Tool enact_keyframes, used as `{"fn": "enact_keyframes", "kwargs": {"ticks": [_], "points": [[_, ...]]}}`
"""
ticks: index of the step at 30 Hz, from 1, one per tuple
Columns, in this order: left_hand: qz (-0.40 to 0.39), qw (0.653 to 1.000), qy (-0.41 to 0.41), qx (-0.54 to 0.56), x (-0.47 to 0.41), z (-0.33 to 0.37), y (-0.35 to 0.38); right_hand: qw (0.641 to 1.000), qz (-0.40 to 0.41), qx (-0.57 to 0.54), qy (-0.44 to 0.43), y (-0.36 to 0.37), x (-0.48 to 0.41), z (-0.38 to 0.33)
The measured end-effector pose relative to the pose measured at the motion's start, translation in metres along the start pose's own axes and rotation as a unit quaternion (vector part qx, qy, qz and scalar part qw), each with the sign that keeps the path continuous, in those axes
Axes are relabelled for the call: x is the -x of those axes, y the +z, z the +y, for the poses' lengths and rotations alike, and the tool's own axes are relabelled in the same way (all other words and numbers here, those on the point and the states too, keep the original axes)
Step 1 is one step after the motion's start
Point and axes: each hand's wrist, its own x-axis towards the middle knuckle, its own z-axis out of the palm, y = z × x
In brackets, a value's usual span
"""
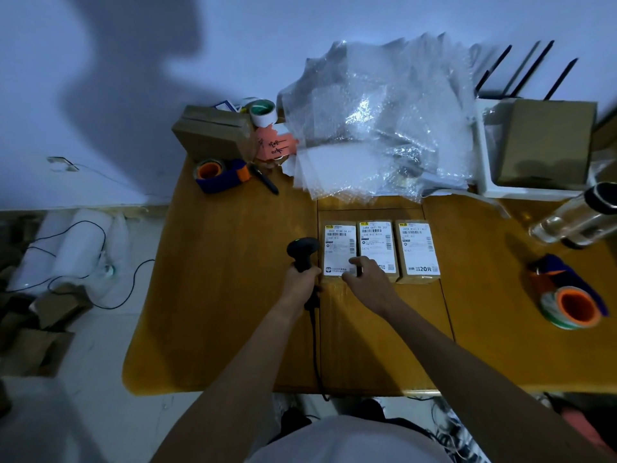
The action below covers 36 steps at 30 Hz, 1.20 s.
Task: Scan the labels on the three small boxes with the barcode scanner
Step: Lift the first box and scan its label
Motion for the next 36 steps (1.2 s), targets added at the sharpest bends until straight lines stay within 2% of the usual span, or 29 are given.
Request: {"fn": "enact_keyframes", "kwargs": {"ticks": [6, 14, 19, 26, 30, 36], "points": [[0.007, 1.000, -0.010, 0.015, -0.002, -0.005, -0.003, 0.995, -0.014, -0.098, 0.026, 0.002, 0.003, -0.003], [0.031, 0.999, -0.030, 0.032, 0.006, -0.021, -0.020, 0.961, -0.046, -0.252, 0.107, 0.014, 0.015, -0.002], [0.036, 0.998, -0.024, 0.041, 0.014, -0.030, -0.025, 0.966, -0.052, -0.225, 0.113, 0.021, 0.018, -0.006], [-0.002, 1.000, -0.002, 0.022, 0.026, -0.031, -0.028, 0.968, -0.078, -0.194, 0.135, 0.023, 0.022, -0.004], [0.003, 1.000, -0.009, 0.021, 0.030, -0.043, -0.032, 0.964, -0.127, -0.161, 0.168, 0.021, 0.028, 0.000], [0.018, 0.999, -0.021, 0.026, 0.040, -0.063, -0.038, 0.967, -0.155, -0.141, 0.146, 0.025, 0.041, 0.004]]}}
